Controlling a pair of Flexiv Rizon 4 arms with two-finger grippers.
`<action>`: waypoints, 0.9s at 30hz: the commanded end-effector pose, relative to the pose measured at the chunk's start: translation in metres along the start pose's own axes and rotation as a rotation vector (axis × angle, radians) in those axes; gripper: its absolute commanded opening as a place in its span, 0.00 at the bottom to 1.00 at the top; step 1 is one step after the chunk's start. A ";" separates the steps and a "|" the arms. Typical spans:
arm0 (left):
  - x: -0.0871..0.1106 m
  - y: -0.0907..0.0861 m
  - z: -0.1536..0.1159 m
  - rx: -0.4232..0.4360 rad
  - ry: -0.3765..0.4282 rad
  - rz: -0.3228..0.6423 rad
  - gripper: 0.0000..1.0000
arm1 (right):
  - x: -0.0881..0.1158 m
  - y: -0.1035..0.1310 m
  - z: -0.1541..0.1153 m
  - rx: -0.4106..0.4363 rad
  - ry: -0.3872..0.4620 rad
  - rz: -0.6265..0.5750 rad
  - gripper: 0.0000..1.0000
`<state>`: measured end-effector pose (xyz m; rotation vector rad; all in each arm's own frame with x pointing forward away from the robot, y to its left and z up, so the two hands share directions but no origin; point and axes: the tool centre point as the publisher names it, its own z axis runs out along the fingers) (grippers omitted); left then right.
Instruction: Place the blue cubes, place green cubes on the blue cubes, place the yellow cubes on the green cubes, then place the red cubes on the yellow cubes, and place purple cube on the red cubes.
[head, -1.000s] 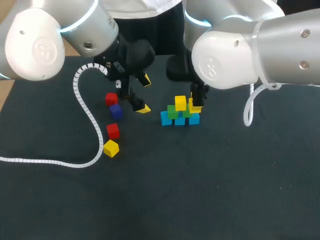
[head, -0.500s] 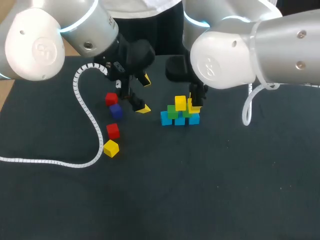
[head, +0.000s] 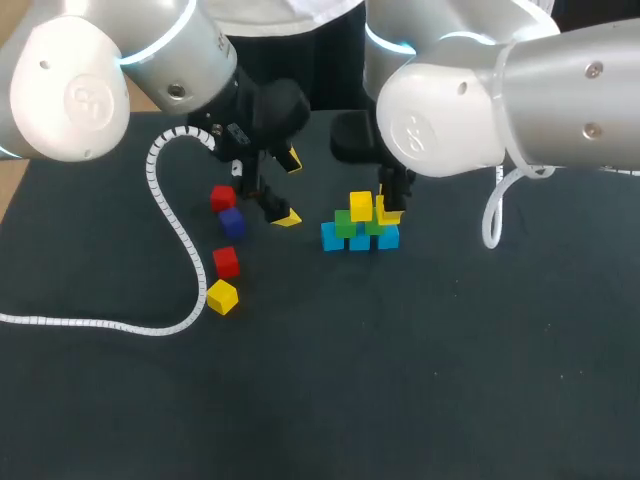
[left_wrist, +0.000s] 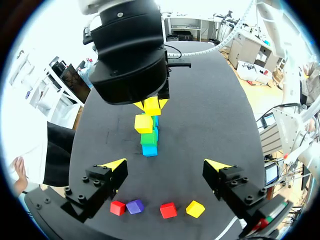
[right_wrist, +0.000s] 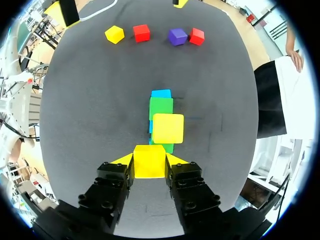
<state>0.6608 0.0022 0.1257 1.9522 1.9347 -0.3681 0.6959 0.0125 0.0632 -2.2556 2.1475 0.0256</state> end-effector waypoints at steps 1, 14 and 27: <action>0.001 0.000 0.000 0.001 -0.003 0.002 1.00 | -0.001 -0.004 0.001 -0.004 0.001 -0.002 0.00; 0.001 0.000 0.000 0.001 -0.003 0.002 1.00 | 0.000 -0.007 0.005 -0.010 -0.001 -0.005 0.00; 0.001 0.000 0.000 0.001 -0.003 0.002 1.00 | -0.001 -0.010 0.009 -0.016 -0.008 -0.014 0.00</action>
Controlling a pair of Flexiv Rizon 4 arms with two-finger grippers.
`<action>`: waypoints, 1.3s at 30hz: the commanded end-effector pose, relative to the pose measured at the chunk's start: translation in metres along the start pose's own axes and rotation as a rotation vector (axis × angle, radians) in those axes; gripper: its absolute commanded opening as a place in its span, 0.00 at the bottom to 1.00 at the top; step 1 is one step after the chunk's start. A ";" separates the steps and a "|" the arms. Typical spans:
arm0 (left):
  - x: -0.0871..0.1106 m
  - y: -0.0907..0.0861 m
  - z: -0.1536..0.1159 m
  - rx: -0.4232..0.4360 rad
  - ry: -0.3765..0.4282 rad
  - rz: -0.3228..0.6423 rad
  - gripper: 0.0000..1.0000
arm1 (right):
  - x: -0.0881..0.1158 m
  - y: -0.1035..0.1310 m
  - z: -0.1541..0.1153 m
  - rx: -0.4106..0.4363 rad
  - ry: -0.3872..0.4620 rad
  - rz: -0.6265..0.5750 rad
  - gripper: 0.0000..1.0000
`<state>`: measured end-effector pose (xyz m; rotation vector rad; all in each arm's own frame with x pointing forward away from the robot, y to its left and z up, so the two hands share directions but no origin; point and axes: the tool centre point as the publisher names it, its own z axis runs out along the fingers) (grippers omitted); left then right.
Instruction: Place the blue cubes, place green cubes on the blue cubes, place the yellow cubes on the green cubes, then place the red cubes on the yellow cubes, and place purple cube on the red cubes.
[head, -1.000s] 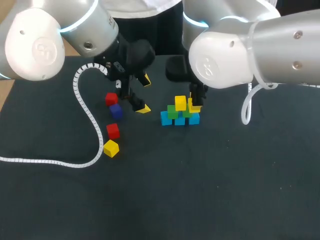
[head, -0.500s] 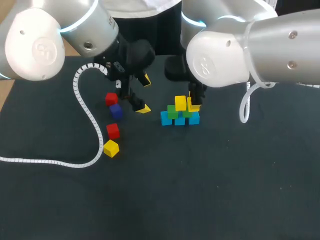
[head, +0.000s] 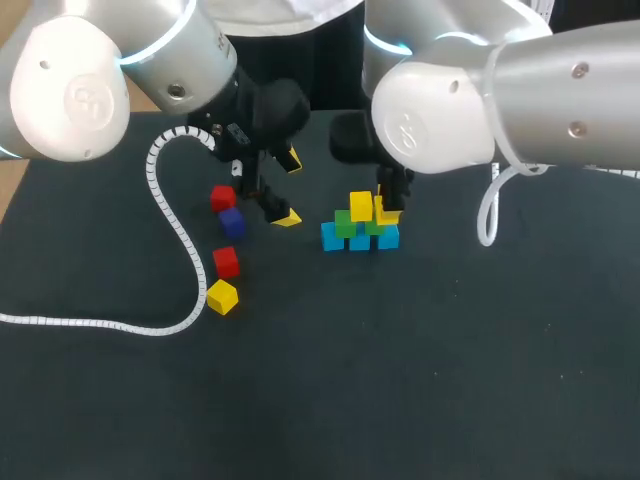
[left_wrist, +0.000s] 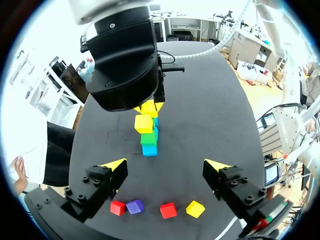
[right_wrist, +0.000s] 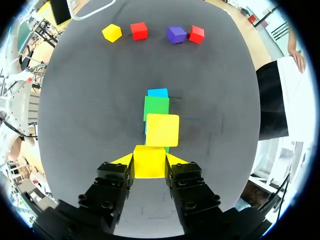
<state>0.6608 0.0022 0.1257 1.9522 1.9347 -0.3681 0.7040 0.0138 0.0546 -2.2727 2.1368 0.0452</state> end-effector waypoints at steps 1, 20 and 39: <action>0.001 0.000 0.000 0.001 -0.003 0.002 1.00 | -0.001 -0.003 0.000 -0.003 -0.003 -0.002 0.00; 0.001 0.000 0.000 0.001 -0.003 0.002 1.00 | 0.000 -0.017 -0.001 0.008 -0.013 -0.005 0.00; 0.001 0.000 0.000 0.001 -0.003 0.002 1.00 | -0.002 -0.016 0.004 -0.006 -0.016 -0.008 0.00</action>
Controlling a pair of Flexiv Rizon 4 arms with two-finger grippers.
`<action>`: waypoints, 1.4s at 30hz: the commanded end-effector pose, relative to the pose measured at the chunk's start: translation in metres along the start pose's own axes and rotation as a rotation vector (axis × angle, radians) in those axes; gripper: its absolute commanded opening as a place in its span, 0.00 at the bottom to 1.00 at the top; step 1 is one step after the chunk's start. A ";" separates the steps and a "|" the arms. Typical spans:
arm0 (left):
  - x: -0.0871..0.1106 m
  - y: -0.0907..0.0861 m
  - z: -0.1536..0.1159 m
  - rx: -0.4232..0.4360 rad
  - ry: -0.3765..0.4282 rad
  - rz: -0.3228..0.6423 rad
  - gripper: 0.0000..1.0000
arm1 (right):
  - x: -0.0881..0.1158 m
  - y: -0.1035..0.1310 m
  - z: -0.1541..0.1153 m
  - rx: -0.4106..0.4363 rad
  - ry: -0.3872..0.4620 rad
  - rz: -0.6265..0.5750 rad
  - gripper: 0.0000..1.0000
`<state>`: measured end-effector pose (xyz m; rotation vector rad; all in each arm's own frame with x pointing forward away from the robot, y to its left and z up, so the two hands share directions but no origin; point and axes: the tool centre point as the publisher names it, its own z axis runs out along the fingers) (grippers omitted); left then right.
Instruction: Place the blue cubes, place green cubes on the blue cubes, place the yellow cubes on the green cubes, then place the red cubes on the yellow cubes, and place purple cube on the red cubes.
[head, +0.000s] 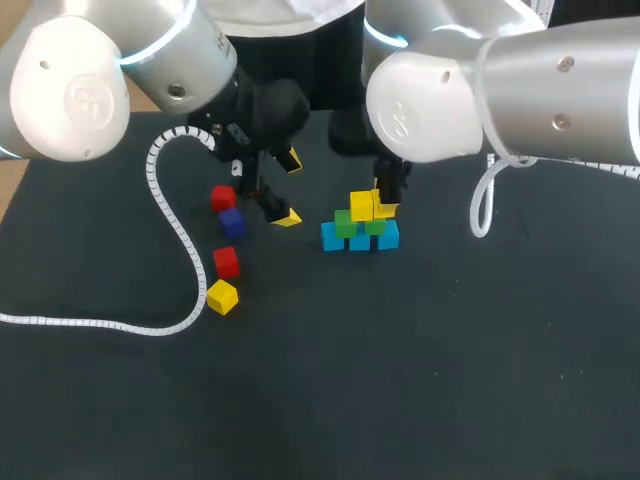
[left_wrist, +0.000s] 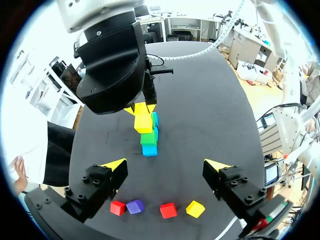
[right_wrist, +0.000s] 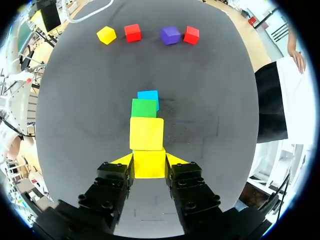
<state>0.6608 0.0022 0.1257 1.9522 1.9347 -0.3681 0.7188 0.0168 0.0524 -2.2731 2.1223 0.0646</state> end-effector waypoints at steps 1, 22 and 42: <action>0.001 0.000 0.000 0.001 -0.003 0.002 1.00 | 0.000 -0.001 0.002 -0.003 -0.001 -0.002 0.00; 0.001 0.000 0.000 0.001 -0.003 0.002 1.00 | -0.001 0.003 -0.009 0.019 0.012 -0.015 1.00; 0.001 0.000 0.000 0.001 -0.003 0.002 1.00 | 0.034 0.012 -0.046 0.106 -0.197 0.003 1.00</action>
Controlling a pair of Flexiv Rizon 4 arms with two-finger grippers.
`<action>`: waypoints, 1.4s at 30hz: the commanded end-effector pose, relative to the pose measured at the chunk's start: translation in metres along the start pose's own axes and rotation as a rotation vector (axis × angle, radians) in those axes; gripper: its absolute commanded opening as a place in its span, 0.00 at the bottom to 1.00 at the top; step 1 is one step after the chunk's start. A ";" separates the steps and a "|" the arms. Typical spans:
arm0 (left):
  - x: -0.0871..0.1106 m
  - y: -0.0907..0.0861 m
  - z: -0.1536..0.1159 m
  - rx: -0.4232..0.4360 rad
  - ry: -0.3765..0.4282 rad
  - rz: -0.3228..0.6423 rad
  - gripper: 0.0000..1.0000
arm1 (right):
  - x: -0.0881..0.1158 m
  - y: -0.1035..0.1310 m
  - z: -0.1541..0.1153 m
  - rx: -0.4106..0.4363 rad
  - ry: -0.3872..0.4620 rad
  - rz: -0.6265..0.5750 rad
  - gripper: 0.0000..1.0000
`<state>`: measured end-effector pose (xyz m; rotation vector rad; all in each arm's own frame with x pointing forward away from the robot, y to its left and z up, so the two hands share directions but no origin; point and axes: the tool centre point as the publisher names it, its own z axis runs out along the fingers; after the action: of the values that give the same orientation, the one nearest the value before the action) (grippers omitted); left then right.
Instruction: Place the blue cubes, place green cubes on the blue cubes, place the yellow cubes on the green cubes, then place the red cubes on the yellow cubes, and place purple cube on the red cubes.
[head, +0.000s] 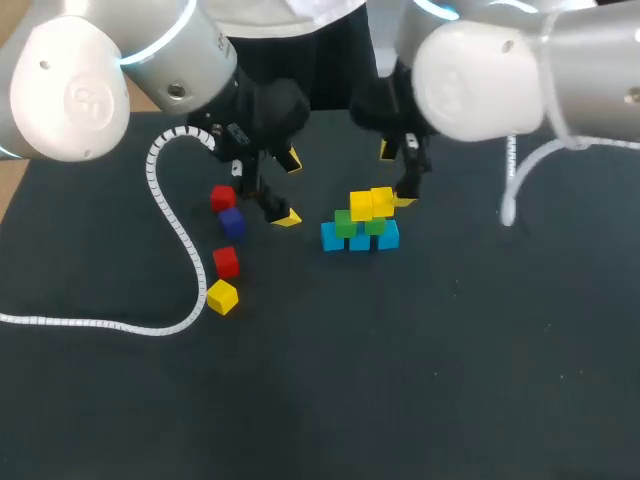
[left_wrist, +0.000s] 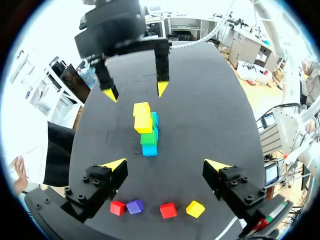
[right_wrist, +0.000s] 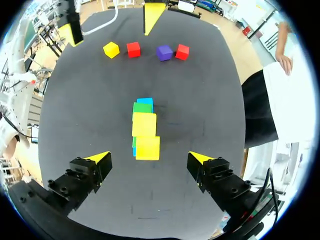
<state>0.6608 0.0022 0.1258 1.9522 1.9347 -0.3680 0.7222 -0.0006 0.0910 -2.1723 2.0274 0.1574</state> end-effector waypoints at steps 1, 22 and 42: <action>0.001 0.000 0.000 0.001 -0.003 0.002 1.00 | 0.019 0.014 -0.012 0.053 -0.072 0.008 1.00; 0.001 0.000 0.000 0.001 -0.003 0.002 1.00 | 0.075 0.021 -0.033 0.087 -0.313 0.101 1.00; 0.001 0.000 0.000 0.001 -0.003 0.002 1.00 | 0.095 0.031 -0.034 0.049 -0.516 0.105 1.00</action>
<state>0.6607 0.0022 0.1258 1.9522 1.9347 -0.3681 0.6956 -0.1007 0.1053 -1.7740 1.8436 0.5662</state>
